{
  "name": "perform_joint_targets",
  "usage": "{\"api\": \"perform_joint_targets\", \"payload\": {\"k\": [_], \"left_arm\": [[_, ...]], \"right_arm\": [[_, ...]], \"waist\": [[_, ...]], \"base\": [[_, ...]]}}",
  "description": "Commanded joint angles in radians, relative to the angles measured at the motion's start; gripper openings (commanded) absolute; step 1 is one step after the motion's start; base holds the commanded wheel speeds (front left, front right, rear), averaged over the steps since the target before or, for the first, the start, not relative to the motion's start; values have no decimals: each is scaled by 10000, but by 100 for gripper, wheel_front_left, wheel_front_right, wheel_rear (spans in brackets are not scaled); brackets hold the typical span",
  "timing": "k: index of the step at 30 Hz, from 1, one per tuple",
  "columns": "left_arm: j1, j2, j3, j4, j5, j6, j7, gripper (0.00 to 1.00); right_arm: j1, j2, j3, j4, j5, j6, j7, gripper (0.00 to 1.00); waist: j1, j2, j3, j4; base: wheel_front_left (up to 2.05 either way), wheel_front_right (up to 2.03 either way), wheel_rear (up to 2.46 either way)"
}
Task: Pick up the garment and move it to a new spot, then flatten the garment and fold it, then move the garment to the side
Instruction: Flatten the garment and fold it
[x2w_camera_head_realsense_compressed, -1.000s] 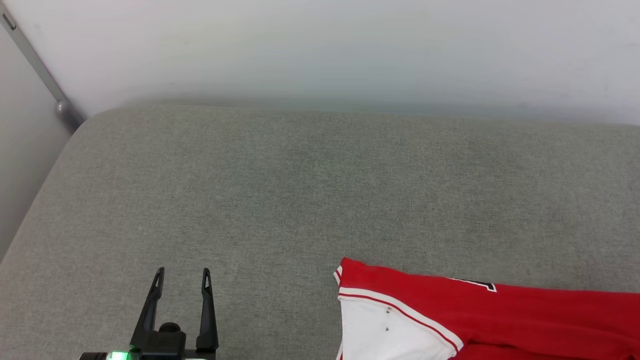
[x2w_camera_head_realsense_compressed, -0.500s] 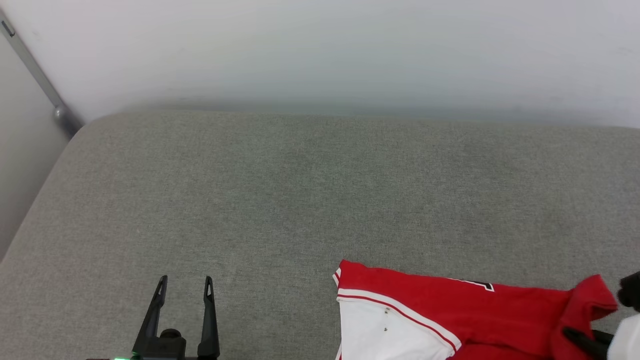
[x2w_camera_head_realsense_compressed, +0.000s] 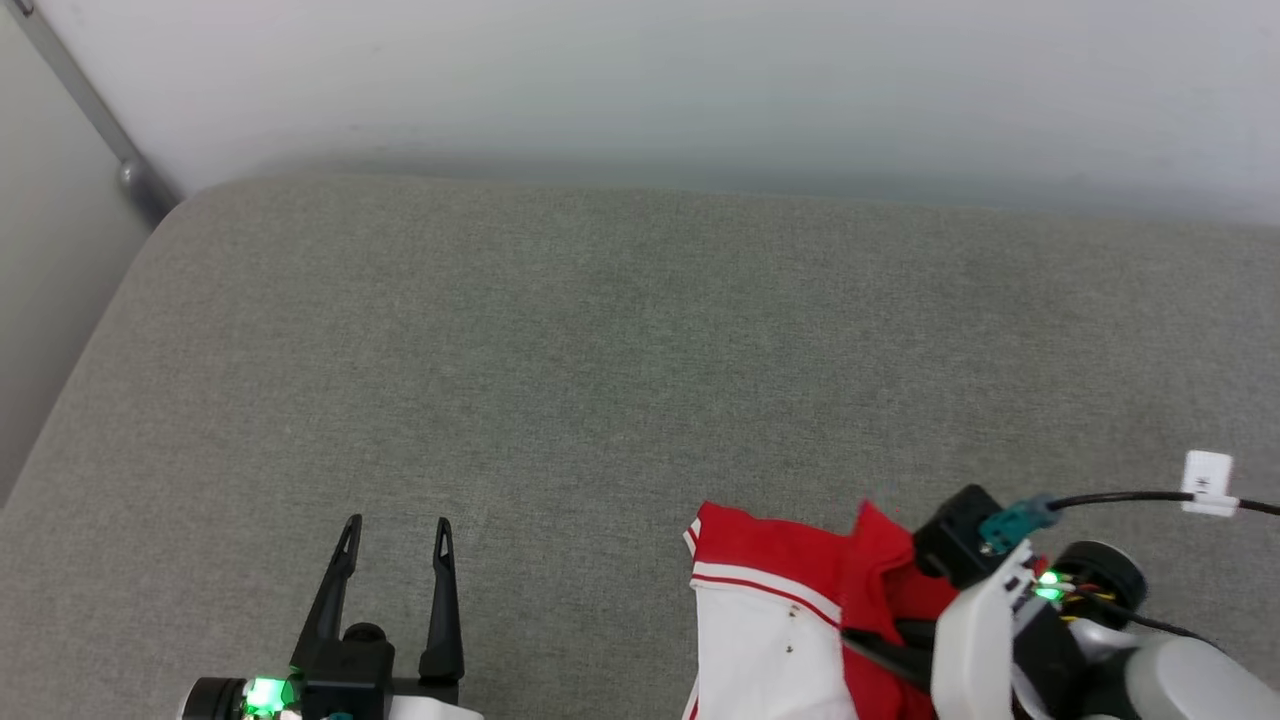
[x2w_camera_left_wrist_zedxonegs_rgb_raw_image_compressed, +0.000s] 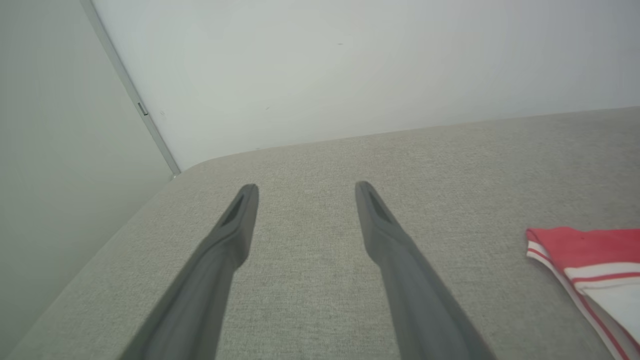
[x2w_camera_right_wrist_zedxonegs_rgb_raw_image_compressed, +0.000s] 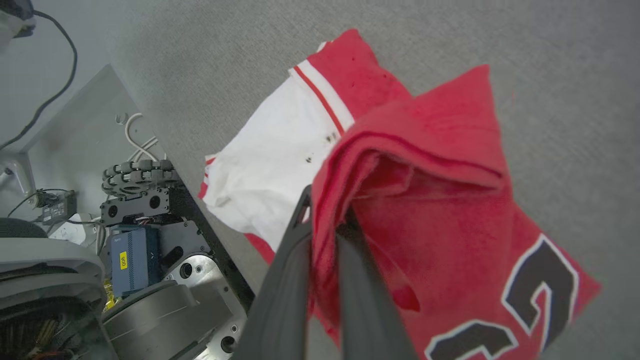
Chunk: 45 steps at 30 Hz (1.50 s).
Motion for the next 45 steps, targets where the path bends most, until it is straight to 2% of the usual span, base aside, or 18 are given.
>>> {"api": "perform_joint_targets", "payload": {"k": [1, 8, 12, 17, 18, 19, 20, 25, 29, 33, 37, 42, 45], "left_arm": [[-130, -63, 14, 5, 76, -40, -46, 100], [-368, -294, 62, 33, 107, -160, -46, 100], [-480, -394, 97, 71, 132, -235, -46, 100], [-520, -476, 159, 130, 158, -299, -46, 100], [-501, -484, 184, 141, 158, -311, -46, 100], [-453, -488, 228, 147, 153, -313, -46, 100], [-378, -485, 279, 150, 148, -312, -46, 100], [-151, -464, 452, 148, 157, -351, -46, 100], [53, -439, 581, 130, 147, -403, -46, 100], [222, -437, 700, 95, 140, -469, -46, 100], [384, -449, 791, 31, 137, -509, -46, 100], [509, -478, 864, 20, 163, -603, -46, 100], [573, -509, 893, 22, 155, -639, -46, 100]], "right_arm": [[-323, 181, 197, 169, -25, -4, -124, 0], [-1689, 1148, 1988, 1844, -30, -4, -760, 0], [-2104, 1491, 2744, 3159, -33, -4, -1126, 0], [-2335, 1578, 3644, 4438, -38, -6, -1580, 0], [-2367, 1566, 3769, 4554, -12, -6, -1737, 18], [-2423, 1560, 3846, 4623, 8, -8, -1933, 61], [-2514, 1537, 3916, 4631, -31, -9, -2148, 100], [-2823, 1184, 3986, 4087, -365, -8, -3514, 100], [-2774, 881, 3173, 3633, -909, -8, -4749, 100], [-2402, 767, 1637, 3385, -1750, -8, -6165, 100], [-1764, 1192, -488, 3556, -2906, -8, -7625, 100], [-642, 2088, -2919, 3662, -4291, -8, -9076, 100], [175, 2756, -4174, 3617, -4931, -6, -9576, 100]], "waist": [[0, 0, 100, 102], [0, 0, 444, 405], [0, 0, 607, 505], [0, 0, 649, 556], [0, 0, 620, 539], [0, 0, 569, 504], [0, 0, 505, 450], [0, 0, 95, 144], [0, 0, -243, -119], [0, 0, -493, -364], [0, 0, -639, -562], [0, 0, -794, -707], [0, 0, -870, -737]], "base": [[0, 0, 0], [0, 0, 0], [0, 0, 0], [0, 0, 0], [0, 0, 0], [0, 0, 0], [0, 0, 0], [0, 0, 0], [0, 0, 0], [0, 0, 0], [0, 0, 0], [0, 0, 0], [0, 0, 0]]}}
